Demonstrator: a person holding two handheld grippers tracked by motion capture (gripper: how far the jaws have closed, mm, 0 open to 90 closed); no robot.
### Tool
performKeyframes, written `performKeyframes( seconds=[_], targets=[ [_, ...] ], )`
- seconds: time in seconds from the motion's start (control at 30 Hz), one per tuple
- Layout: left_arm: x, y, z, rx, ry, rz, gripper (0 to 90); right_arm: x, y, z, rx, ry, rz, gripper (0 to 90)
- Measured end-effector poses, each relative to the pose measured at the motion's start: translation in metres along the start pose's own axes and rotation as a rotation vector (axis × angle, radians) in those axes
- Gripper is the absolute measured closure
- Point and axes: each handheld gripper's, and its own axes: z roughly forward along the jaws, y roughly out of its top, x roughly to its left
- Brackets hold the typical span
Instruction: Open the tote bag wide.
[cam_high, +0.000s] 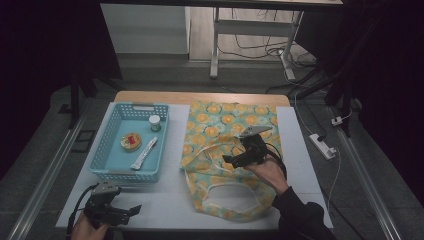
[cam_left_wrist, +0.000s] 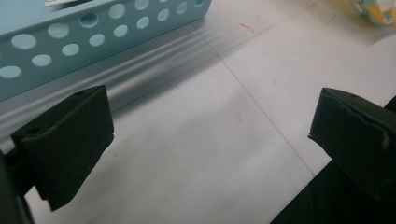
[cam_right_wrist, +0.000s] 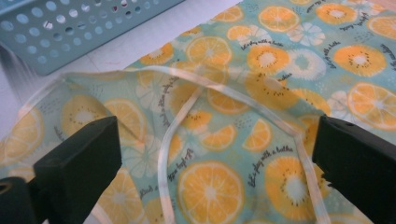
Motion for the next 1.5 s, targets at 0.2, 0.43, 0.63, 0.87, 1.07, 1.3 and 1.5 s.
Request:
performKeyframes(
  seconds=[0.2,0.43,0.63,0.87,1.07,1.3,1.5],
  targets=[
    [0.000,0.000,0.000,0.000,0.000,0.000,0.0,0.007,-0.007,-0.005,0.005,0.003,0.005,0.0],
    [0.000,0.000,0.000,0.003,-0.001,0.003,0.0,0.019,-0.019,0.000,0.060,0.027,-0.022,0.0],
    [0.000,0.000,0.000,0.002,-0.001,0.005,0.0,0.019,-0.032,0.013,0.112,0.021,-0.029,0.0],
    [-0.001,0.000,0.001,0.006,0.001,0.006,0.0,0.012,-0.050,0.030,0.183,-0.018,-0.049,0.0],
    [-0.001,0.000,0.001,0.005,-0.001,0.005,0.0,0.015,-0.055,0.034,0.205,-0.037,-0.098,0.0],
    [-0.001,0.000,0.001,0.006,0.000,0.005,0.0,0.015,-0.054,0.028,0.201,-0.016,-0.121,16.8],
    [-0.001,0.000,0.001,0.005,0.000,0.005,0.0,0.018,-0.052,0.022,0.207,0.005,-0.147,46.7]
  ],
)
